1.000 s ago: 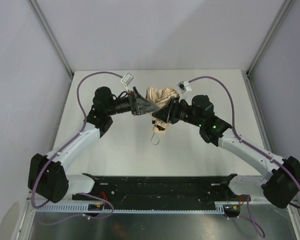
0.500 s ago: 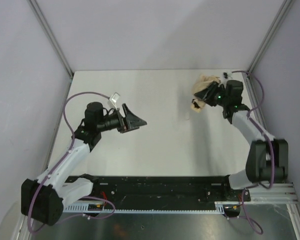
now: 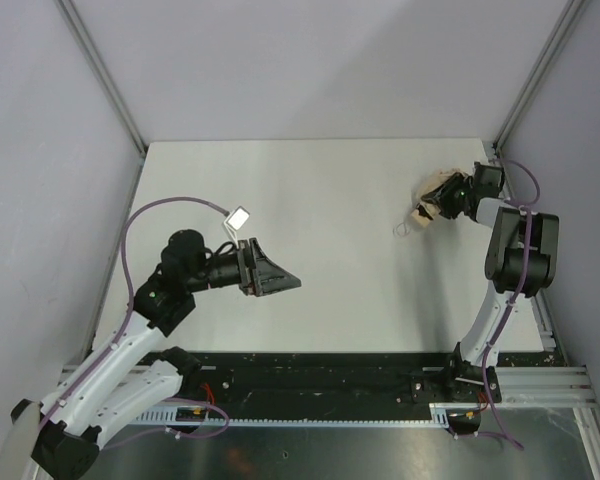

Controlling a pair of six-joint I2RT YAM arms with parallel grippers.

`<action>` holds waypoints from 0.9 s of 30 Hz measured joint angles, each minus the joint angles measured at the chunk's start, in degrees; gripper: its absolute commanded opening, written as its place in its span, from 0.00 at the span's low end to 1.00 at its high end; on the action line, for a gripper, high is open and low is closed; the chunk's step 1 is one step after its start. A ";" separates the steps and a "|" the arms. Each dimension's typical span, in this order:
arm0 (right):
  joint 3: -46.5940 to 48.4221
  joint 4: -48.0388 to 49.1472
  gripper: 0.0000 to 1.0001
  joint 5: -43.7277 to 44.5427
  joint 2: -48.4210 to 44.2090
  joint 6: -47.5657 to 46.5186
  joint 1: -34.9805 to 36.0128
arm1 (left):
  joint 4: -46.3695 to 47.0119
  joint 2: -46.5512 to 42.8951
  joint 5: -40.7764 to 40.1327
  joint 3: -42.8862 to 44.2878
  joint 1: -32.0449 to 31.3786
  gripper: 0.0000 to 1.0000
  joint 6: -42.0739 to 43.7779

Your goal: Put away the umbrella

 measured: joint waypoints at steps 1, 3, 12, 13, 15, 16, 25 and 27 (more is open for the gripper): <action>1.01 -1.38 0.54 0.74 0.13 -0.48 0.02 | -0.39 -0.17 0.00 0.02 -0.02 0.99 0.02; 2.34 -3.69 0.65 2.56 0.13 -1.64 -0.09 | -1.36 -0.15 0.02 0.13 -0.02 0.99 0.09; 4.22 -11.80 0.93 8.09 0.13 -6.71 -1.51 | -5.14 0.39 0.02 2.97 -0.07 0.99 1.22; 4.74 -12.50 0.96 8.61 0.11 -7.21 -1.57 | -5.29 0.52 0.02 3.28 -0.07 0.99 1.31; 5.35 -13.75 0.98 9.20 0.04 -8.02 -1.64 | -5.44 0.66 0.02 3.65 -0.07 1.00 1.62; 5.51 -14.51 0.99 9.64 -0.15 -8.52 -1.68 | -5.51 0.66 0.04 3.67 -0.07 0.99 1.70; 6.45 -23.32 0.99 15.54 -5.29 -11.06 -1.18 | -6.75 0.61 0.00 3.67 -0.07 0.99 2.10; 6.54 -25.62 0.99 18.05 -7.43 -11.54 -1.05 | -6.82 0.59 -0.02 3.67 -0.07 0.99 2.10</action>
